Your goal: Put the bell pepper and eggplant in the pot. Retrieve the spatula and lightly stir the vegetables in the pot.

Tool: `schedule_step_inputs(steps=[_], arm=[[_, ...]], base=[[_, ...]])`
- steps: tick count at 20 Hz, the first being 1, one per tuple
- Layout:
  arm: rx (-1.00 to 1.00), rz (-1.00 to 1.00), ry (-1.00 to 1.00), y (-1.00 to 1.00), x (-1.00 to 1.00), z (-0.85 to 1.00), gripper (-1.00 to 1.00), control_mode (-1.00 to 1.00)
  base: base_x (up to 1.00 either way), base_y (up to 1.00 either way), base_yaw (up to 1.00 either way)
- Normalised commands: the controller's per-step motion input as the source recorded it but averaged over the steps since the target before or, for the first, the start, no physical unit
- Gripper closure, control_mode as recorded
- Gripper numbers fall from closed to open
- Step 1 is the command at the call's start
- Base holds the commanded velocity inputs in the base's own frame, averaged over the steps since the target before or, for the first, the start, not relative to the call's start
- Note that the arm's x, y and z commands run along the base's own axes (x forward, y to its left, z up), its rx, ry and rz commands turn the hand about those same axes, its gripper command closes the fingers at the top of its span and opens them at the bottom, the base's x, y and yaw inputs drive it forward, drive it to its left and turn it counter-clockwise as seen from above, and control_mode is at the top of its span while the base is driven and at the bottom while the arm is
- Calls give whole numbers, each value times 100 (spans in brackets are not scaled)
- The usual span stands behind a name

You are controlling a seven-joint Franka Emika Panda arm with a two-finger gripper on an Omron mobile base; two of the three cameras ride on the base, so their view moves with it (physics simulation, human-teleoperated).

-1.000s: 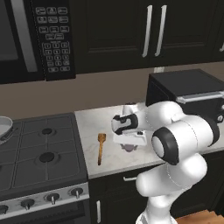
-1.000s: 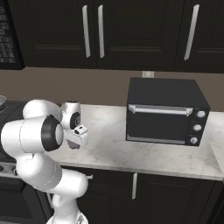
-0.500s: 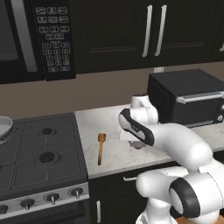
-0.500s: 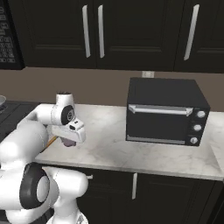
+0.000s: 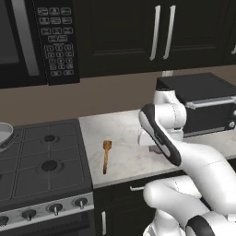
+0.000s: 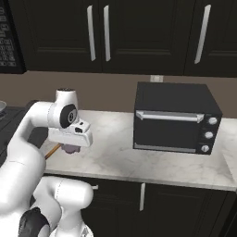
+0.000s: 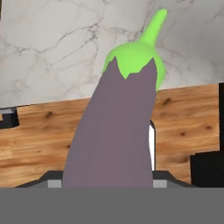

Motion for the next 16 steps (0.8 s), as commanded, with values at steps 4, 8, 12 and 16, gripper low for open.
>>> schedule_step_inputs(steps=[4, 8, 12, 16], arm=[[6, 7, -7, -11, -33, 21, 100, -100], [0, 0, 0, 0, 0, 0, 100, -100], [0, 0, 0, 0, 0, 0, 100, -100], [0, 0, 0, 0, -1, 0, 100, -100]], base=[[0, 0, 0], [0, 0, 0], [0, 0, 0], [0, 0, 0]])
